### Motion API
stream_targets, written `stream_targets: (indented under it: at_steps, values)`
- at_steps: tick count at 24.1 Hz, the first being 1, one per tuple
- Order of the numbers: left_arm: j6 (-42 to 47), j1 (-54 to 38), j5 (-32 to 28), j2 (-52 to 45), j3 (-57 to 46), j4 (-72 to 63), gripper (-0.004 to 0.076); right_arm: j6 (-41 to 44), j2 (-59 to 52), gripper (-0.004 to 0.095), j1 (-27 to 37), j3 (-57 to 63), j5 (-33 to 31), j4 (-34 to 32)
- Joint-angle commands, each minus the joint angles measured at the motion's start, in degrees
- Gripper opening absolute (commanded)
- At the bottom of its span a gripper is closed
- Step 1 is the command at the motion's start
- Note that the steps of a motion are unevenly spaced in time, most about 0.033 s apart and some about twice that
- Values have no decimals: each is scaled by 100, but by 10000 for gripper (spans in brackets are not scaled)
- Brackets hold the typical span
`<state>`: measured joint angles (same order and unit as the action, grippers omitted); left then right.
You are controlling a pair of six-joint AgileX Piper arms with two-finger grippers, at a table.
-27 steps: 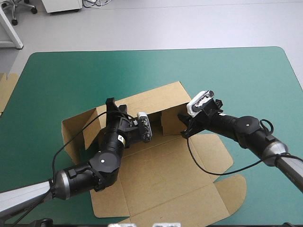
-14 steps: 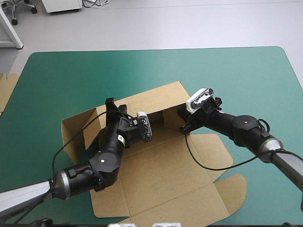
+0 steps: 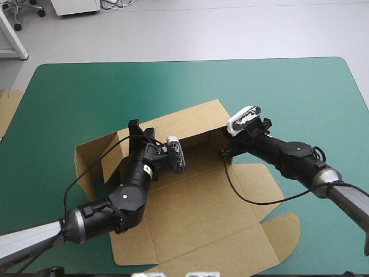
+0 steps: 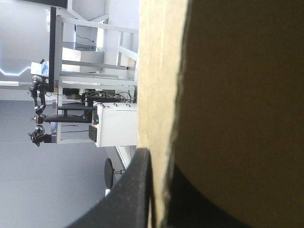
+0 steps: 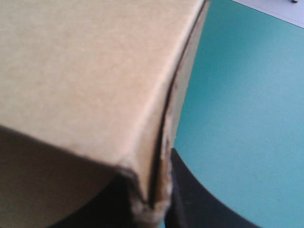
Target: Fold the box
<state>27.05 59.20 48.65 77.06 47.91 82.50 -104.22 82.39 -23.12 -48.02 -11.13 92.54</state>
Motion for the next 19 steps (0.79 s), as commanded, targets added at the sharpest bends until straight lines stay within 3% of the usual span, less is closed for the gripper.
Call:
stream_targets:
  at_steps: [1, 8, 11, 14, 19]
  values:
    - [167, 36, -27, -131, 95, -90, -10, 19, -173, 0, 2, -198, -142, 67]
    - [288, 57, 208, -131, 155, 4, -10, 437, -173, 0, 2, -186, -99, -349]
    - [-199, 271, 208, -131, 155, -654, 27, 437, -173, 0, 2, -186, -68, -354]
    - [-328, 535, 369, -131, 155, -651, 141, 463, -173, 0, 2, -186, -68, -363]
    - [-303, 732, 689, -131, 182, -671, 419, 485, -173, 0, 2, -186, -68, -363]
